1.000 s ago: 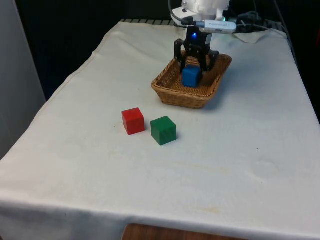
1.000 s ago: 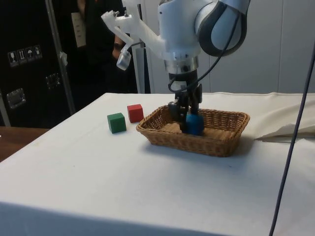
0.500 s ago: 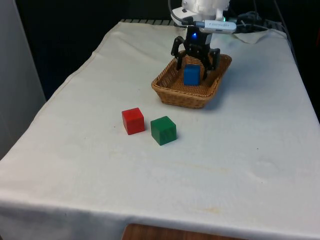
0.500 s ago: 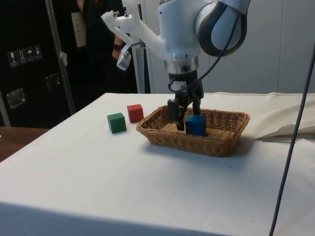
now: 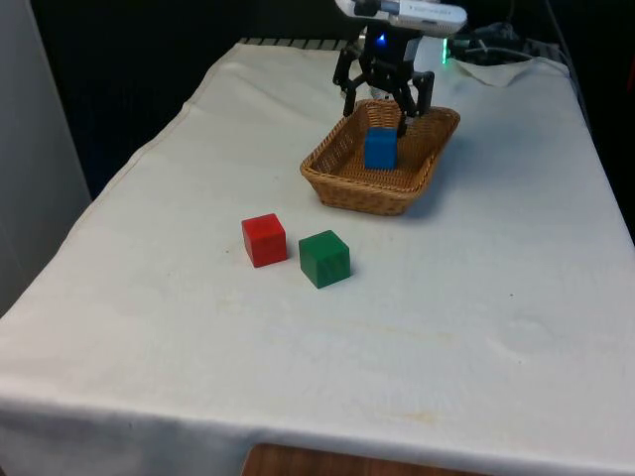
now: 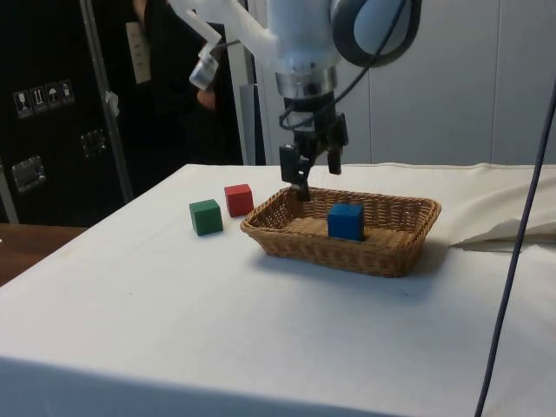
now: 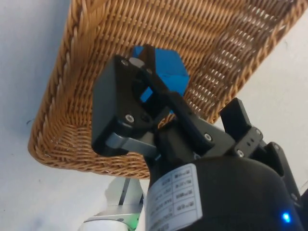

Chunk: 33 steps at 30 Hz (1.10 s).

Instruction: Pick up the blue cube and place it into the basket.

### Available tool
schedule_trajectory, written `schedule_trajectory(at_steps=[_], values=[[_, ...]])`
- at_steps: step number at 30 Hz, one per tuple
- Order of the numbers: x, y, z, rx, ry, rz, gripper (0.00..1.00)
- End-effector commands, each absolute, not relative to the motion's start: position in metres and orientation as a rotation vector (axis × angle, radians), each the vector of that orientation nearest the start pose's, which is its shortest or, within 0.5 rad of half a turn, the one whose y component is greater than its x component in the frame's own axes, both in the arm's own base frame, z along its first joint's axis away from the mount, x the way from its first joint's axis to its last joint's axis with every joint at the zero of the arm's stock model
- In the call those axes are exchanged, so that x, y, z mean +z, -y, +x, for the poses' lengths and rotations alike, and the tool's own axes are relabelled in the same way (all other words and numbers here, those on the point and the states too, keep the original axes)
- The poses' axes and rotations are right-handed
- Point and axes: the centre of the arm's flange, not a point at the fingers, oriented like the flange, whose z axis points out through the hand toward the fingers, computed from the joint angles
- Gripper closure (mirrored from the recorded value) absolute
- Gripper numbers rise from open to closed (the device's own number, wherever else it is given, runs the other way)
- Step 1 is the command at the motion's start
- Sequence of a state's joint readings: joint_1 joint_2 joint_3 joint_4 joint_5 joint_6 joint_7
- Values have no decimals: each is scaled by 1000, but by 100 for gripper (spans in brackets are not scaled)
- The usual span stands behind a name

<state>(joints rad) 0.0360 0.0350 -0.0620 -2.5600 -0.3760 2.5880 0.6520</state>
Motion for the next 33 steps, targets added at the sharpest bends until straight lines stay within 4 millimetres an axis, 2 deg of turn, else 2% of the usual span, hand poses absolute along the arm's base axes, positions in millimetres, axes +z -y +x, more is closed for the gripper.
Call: schedule_trajectory(at_steps=[1, 23, 33], values=[[255, 5, 452, -94, -594, -3278, 0], [306, 7, 495, -142, -676, -3238, 0], [318, 11, 508, -158, -707, -3207, 0]])
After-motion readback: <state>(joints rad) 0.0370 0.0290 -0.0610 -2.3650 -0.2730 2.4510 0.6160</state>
